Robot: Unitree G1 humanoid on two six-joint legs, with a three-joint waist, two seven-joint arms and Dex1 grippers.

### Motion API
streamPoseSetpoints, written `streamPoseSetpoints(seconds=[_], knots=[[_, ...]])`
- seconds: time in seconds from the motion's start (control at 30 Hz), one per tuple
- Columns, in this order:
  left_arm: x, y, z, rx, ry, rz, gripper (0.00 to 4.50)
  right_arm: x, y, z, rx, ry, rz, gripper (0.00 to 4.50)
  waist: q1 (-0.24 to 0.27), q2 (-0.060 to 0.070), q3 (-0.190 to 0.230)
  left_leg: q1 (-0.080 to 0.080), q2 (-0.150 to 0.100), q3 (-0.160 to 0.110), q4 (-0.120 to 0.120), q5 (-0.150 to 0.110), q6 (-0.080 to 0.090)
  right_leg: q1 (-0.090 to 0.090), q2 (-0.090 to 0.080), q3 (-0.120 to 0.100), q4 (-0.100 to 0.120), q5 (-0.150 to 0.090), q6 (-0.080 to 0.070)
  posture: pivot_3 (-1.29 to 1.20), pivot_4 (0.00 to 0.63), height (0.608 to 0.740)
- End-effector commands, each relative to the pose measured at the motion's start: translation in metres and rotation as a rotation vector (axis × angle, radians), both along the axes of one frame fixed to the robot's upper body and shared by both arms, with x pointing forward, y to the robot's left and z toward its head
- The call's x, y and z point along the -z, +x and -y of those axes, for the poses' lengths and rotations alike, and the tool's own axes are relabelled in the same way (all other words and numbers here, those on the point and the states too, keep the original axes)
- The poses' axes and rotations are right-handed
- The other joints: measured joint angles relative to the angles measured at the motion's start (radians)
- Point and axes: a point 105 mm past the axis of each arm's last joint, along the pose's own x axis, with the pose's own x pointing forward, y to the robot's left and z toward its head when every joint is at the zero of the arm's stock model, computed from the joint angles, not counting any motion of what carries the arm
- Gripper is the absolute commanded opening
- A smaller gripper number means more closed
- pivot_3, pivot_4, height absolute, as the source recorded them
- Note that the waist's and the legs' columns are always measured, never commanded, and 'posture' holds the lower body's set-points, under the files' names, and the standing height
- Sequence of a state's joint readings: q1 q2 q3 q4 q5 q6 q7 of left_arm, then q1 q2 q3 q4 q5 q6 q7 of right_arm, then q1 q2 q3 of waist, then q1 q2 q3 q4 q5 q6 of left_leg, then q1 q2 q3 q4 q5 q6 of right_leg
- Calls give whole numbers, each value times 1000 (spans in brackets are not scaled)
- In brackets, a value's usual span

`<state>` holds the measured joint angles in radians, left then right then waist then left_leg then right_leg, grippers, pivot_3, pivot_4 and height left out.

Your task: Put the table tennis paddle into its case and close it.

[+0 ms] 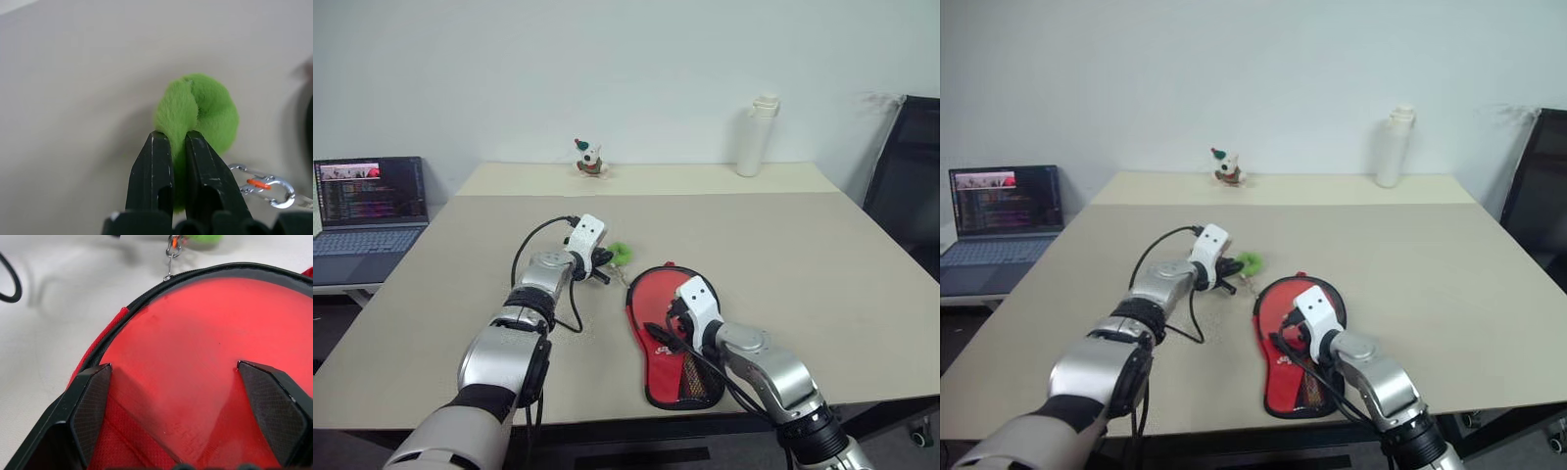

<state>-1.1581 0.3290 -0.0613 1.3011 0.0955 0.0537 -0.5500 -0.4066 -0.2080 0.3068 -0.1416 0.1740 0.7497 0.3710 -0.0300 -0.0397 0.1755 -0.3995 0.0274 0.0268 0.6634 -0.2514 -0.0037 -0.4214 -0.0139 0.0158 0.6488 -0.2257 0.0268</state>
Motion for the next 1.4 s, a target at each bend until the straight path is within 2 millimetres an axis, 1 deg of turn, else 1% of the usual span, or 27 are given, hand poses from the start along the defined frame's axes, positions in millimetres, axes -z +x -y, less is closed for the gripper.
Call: streamPoseSetpoints(seconds=[0.03, 0.13, 0.2, 0.33, 0.4, 0.47, 0.57, 0.67, 0.77, 0.8, 0.9, 1.17, 1.27, 1.4], knots=[[-31, 12, 4, -18, 156, 144, 3, 31, -14, 2, -3, -37, -119, 4500, 1, -1, -1, 0, 0, 0, 0, 0, 0, 0, 0, 0, 0, 0, 0, 0, 150, 740], [-40, 17, 14, -20, 243, 209, 3, 35, -22, 3, -6, -41, -131, 4500, 0, -3, -2, 0, 0, 0, 0, 0, 0, 0, -1, 0, 0, 0, 0, 0, 150, 740], [-47, 19, 25, -5, 284, 253, 3, 37, -26, 4, -9, -44, -138, 4500, -1, -3, -2, 0, 0, 0, 0, 0, 0, 0, -1, 1, 0, 0, 0, 0, 150, 740], [-61, 19, 60, 73, 402, 370, 3, 44, -37, 9, -5, -57, -168, 4500, 1, -4, -2, 0, 0, 1, 0, 0, 0, 0, 0, 0, 0, 0, 0, 0, 150, 740], [-63, 17, 75, 121, 454, 409, 3, 47, -43, 11, -5, -63, -184, 4500, 2, -4, -2, 0, 0, 1, 0, 0, 0, 0, -1, 0, 0, 0, 0, 0, 150, 740], [-60, 14, 91, 179, 500, 430, 3, 50, -48, 12, -2, -66, -198, 4500, 1, -4, -2, 0, 0, 2, 0, 0, 0, 1, -1, 1, -1, 0, 0, 0, 150, 740], [-61, 9, 115, 242, 521, 461, 3, 54, -55, 14, 4, -62, -220, 4500, 2, -4, -3, 0, -1, 2, 0, 0, 0, 1, -1, 0, -1, 0, 0, 0, 150, 740], [-65, 6, 129, 279, 547, 489, 3, 56, -58, 14, 5, -64, -230, 4500, 3, -4, -3, 0, -1, 2, 0, 0, 0, 1, -1, 0, -1, 0, 1, 0, 150, 740], [-69, 1, 149, 344, 593, 529, 3, 57, -62, 13, -4, -63, -239, 4500, 3, -4, -3, 0, -1, 2, 0, 0, 0, 1, -1, 0, -1, 0, 1, 0, 150, 740], [-72, -3, 161, 380, 616, 564, 3, 57, -63, 12, -4, -63, -241, 4500, 3, -5, -3, 0, -1, 2, 0, 0, 0, 1, -1, 0, -1, 0, 1, 0, 150, 740], [-75, -14, 189, 465, 650, 630, 3, 58, -65, 12, -5, -61, -247, 4500, 5, -5, -3, 0, -1, 2, 0, 0, 0, 1, -1, 0, -2, 0, 1, 0, 150, 740], [-72, -40, 235, 627, 652, 719, 2, 60, -71, 10, -5, -56, -262, 4500, 8, -5, -3, -1, -1, 2, 0, 0, 0, 1, -2, 0, -3, -1, 1, 0, 150, 740], [-69, -49, 246, 667, 613, 715, 2, 60, -72, 10, -2, -53, -264, 4500, 9, -4, -3, -1, -1, 2, 0, 0, 0, 1, -2, 0, -3, -1, 1, 0, 150, 740], [-64, -55, 252, 700, 556, 681, 2, 60, -70, 9, -3, -52, -264, 4500, 9, -4, -3, -1, -1, 2, 0, 0, 0, 1, -2, 0, -3, -1, 1, 0, 150, 740]])
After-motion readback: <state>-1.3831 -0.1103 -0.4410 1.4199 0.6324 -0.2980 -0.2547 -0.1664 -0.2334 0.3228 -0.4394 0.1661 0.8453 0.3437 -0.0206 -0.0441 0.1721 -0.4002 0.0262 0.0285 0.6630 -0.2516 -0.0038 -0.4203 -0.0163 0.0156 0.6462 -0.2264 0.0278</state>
